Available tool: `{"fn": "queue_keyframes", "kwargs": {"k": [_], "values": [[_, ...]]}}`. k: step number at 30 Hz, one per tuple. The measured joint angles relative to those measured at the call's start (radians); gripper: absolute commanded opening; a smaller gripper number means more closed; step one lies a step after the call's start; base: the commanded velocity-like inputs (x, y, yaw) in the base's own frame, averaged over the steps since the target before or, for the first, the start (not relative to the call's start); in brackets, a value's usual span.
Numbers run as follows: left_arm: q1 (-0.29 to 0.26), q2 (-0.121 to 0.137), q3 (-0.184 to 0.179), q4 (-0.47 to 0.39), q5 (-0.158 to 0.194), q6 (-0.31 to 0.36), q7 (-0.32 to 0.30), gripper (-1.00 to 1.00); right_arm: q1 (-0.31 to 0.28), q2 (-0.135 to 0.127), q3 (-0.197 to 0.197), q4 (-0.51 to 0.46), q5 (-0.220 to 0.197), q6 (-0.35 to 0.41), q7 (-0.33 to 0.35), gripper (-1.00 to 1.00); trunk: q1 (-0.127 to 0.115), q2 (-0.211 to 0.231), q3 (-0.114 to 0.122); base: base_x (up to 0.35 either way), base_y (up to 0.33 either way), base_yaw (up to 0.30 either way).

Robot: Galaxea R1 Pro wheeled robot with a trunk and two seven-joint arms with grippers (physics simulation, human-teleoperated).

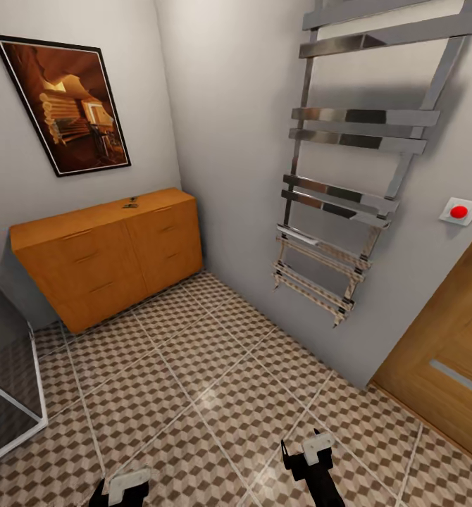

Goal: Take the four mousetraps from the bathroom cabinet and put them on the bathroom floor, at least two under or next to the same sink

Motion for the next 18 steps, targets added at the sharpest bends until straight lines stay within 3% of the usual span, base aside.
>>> {"fn": "queue_keyframes", "kwargs": {"k": [18], "values": [[0.000,0.000,0.000,0.000,0.000,0.000,0.000,1.00,0.000,0.000,0.000,0.000,0.000,0.000,0.000,1.00,0.000,0.000,-0.009,0.000,-0.168,0.248]]}}
